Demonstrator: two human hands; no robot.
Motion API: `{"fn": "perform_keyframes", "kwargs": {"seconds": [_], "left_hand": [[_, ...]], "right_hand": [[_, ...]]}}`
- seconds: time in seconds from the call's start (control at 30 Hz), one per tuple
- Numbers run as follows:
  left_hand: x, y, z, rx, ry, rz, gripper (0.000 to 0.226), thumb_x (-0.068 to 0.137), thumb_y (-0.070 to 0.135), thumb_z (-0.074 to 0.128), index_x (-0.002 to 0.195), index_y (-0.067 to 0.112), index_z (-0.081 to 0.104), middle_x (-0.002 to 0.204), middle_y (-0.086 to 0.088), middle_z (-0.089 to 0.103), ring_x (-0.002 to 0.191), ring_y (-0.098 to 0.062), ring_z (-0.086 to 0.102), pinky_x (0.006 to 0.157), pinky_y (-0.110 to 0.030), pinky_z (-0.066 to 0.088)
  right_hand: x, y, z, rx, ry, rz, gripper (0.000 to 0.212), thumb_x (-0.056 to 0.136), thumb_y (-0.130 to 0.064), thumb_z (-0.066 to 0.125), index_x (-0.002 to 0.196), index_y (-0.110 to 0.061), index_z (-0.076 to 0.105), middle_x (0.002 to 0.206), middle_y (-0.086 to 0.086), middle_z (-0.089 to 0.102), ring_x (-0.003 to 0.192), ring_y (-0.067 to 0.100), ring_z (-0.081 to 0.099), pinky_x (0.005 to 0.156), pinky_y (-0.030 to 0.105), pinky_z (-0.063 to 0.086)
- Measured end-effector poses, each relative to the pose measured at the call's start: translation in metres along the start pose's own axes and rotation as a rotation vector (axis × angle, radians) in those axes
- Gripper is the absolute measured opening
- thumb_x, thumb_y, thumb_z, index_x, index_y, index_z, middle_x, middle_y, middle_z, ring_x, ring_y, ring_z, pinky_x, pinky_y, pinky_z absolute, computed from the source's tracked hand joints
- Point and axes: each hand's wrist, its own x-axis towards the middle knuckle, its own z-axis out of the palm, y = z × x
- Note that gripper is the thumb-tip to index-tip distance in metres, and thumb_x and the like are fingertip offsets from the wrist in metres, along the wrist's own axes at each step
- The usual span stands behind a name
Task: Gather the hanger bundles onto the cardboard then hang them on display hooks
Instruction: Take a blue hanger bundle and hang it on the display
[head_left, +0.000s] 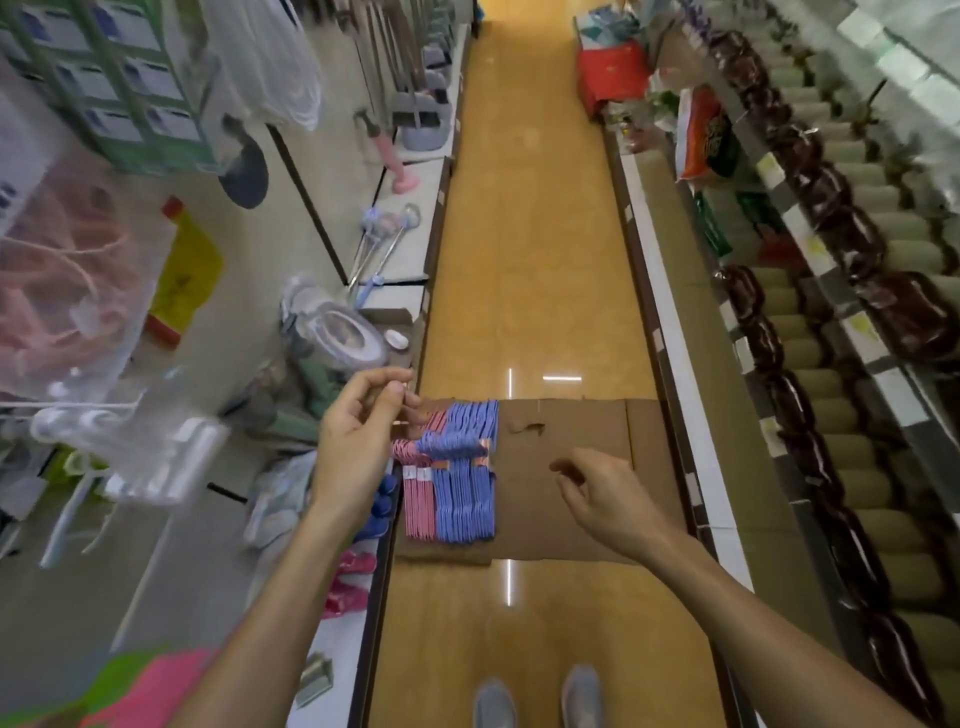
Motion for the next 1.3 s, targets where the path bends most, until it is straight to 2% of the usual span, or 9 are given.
{"fn": "perform_keyframes", "kwargs": {"seconds": [0.3,0.43,0.53,0.63,0.8,0.93,1.13,1.23,1.3], "left_hand": [[0.085,-0.145,0.039,0.093,0.036,-0.014,0.015,0.102,0.012,0.050,0.106,0.015,0.064,0.083,0.002,0.068,0.080,-0.017,0.067,0.071,-0.024,0.057],[0.097,-0.257,0.060,0.052,0.054,-0.106,0.015,0.102,0.010,0.049,0.102,0.018,0.063,0.088,-0.005,0.065,0.061,-0.010,0.062,0.047,-0.018,0.049],[0.095,-0.357,0.068,0.069,0.059,-0.156,0.016,0.101,0.007,0.050,0.103,0.015,0.063,0.089,-0.004,0.067,0.066,-0.009,0.064,0.058,-0.026,0.054],[0.101,-0.445,0.064,0.124,0.044,-0.169,0.015,0.101,0.007,0.050,0.104,0.016,0.062,0.086,0.004,0.067,0.071,-0.011,0.065,0.062,-0.027,0.055],[0.142,-0.553,0.049,0.251,0.088,-0.110,0.018,0.099,0.013,0.052,0.098,0.027,0.062,0.090,0.000,0.067,0.075,-0.011,0.067,0.073,-0.037,0.059],[0.175,-0.626,0.045,0.276,0.153,-0.110,0.015,0.097,0.019,0.053,0.104,0.027,0.064,0.095,-0.003,0.070,0.085,-0.019,0.071,0.082,-0.047,0.060],[0.209,-0.709,0.058,0.183,0.237,-0.171,0.016,0.098,0.017,0.052,0.114,0.019,0.054,0.093,0.001,0.065,0.083,-0.019,0.065,0.071,-0.032,0.055],[0.220,-0.743,0.063,0.130,0.265,-0.255,0.014,0.099,0.020,0.053,0.112,0.016,0.055,0.100,-0.002,0.062,0.081,-0.018,0.061,0.065,-0.029,0.050],[0.221,-0.760,0.066,0.158,0.247,-0.313,0.009,0.100,0.020,0.050,0.102,0.015,0.058,0.093,-0.005,0.059,0.073,-0.017,0.057,0.064,-0.030,0.046]], "right_hand": [[0.114,0.097,0.088,-0.046,-0.006,-0.023,0.017,0.097,-0.017,0.058,0.111,-0.019,0.065,0.103,-0.006,0.065,0.091,0.007,0.060,0.082,0.033,0.056],[0.159,0.150,0.159,-0.018,-0.028,-0.029,0.021,0.097,-0.017,0.059,0.116,-0.014,0.065,0.107,-0.001,0.065,0.090,0.008,0.058,0.070,0.011,0.046],[0.186,0.195,0.226,0.039,-0.073,0.018,0.022,0.098,-0.020,0.059,0.119,-0.014,0.063,0.107,-0.001,0.065,0.091,0.009,0.060,0.071,0.013,0.046],[0.211,0.238,0.291,0.100,-0.105,0.098,0.026,0.097,-0.023,0.060,0.122,-0.015,0.062,0.108,0.001,0.065,0.095,0.016,0.063,0.082,0.033,0.054],[0.257,0.290,0.378,0.088,-0.090,0.092,0.028,0.096,-0.021,0.060,0.122,-0.011,0.062,0.104,0.002,0.062,0.095,0.018,0.061,0.079,0.028,0.044],[0.290,0.325,0.438,0.078,-0.074,0.087,0.027,0.095,-0.022,0.058,0.120,-0.010,0.062,0.110,0.005,0.066,0.099,0.019,0.061,0.087,0.038,0.053],[0.325,0.352,0.509,0.257,-0.144,0.267,0.050,0.093,-0.034,0.067,0.128,-0.001,0.053,0.091,0.000,0.059,0.087,0.017,0.058,0.076,0.037,0.051],[0.336,0.361,0.536,0.312,-0.172,0.321,0.050,0.094,-0.035,0.068,0.123,0.003,0.053,0.082,0.004,0.054,0.082,0.020,0.058,0.089,0.047,0.055],[0.342,0.364,0.553,0.356,-0.194,0.310,0.043,0.093,-0.034,0.069,0.122,-0.005,0.058,0.087,0.004,0.057,0.086,0.019,0.061,0.080,0.036,0.058]]}}
